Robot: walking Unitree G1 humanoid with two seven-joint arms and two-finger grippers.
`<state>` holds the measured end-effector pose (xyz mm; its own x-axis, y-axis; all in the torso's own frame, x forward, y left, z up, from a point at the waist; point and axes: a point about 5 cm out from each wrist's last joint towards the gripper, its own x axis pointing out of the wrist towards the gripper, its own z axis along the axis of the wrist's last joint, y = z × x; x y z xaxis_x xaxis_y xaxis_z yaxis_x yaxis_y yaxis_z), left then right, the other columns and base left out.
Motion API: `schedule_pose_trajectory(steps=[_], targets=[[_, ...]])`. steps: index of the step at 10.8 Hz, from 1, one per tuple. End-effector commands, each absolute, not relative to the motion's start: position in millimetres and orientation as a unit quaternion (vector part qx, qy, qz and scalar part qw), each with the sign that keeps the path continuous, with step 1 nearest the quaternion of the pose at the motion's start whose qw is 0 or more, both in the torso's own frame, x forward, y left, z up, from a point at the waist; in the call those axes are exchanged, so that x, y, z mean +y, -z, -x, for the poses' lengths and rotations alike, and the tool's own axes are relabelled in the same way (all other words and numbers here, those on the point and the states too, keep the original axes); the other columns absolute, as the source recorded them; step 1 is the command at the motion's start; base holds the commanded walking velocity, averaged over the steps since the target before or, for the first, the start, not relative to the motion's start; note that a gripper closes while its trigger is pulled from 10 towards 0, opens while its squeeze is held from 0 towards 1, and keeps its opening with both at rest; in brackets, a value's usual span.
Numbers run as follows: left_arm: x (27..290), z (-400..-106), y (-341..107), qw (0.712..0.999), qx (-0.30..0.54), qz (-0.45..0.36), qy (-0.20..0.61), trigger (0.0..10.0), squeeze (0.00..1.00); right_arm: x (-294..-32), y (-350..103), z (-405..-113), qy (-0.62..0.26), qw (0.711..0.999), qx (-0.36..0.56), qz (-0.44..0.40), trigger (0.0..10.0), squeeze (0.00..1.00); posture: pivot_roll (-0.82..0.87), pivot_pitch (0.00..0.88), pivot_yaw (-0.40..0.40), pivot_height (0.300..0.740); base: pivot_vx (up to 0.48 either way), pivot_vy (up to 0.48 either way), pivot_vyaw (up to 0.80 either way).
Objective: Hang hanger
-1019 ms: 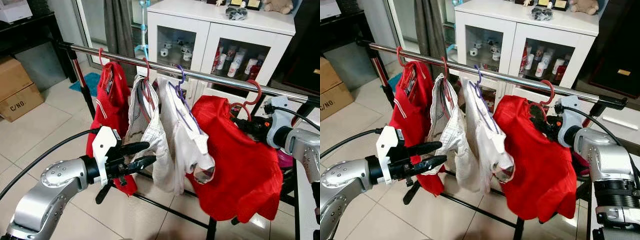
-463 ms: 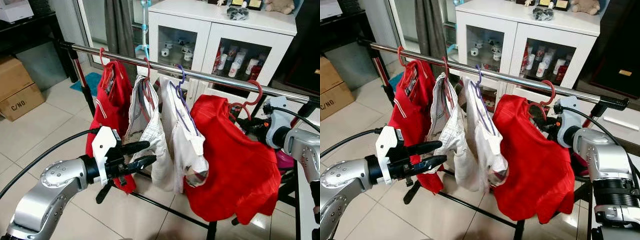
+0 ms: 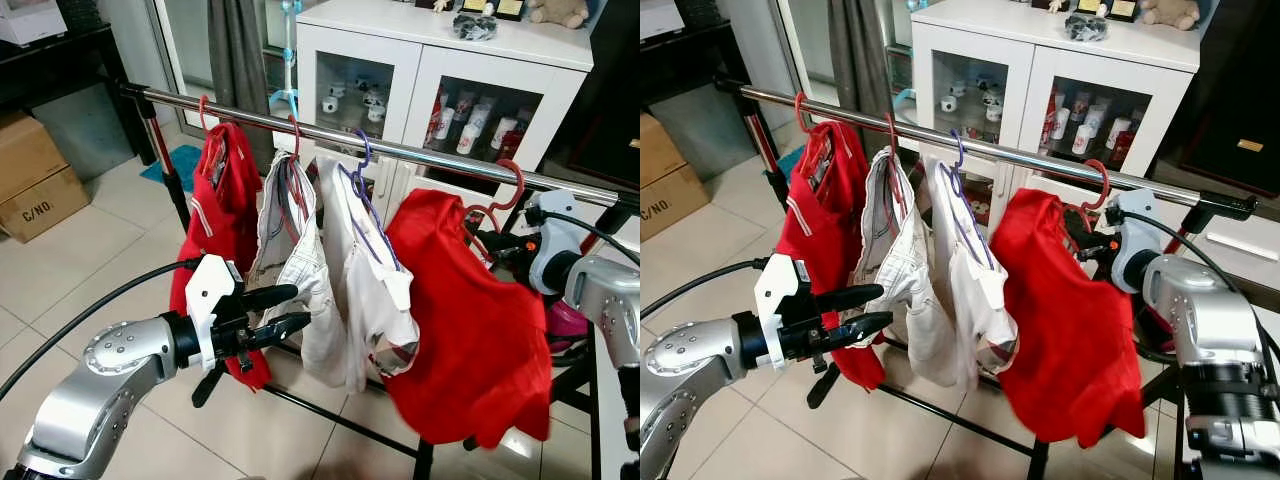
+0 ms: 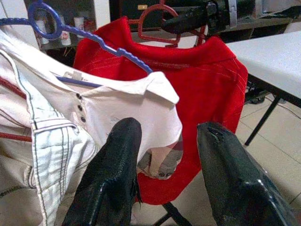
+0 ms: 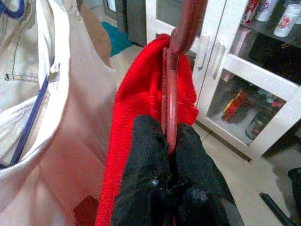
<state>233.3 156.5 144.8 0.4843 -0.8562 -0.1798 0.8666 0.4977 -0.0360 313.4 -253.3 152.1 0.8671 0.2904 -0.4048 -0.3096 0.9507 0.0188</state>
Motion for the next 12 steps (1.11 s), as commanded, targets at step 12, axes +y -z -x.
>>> schedule_pose_trajectory(steps=[12], targets=[[157.3,-245.6,-132.7,0.93,0.064,-0.041,0.36,10.0,0.0,-204.5,-147.8,-245.3,-0.132,0.989,0.059,-0.022,0.0,0.0,-0.01,0.0,0.017,0.74,0.0,0.0,0.0]])
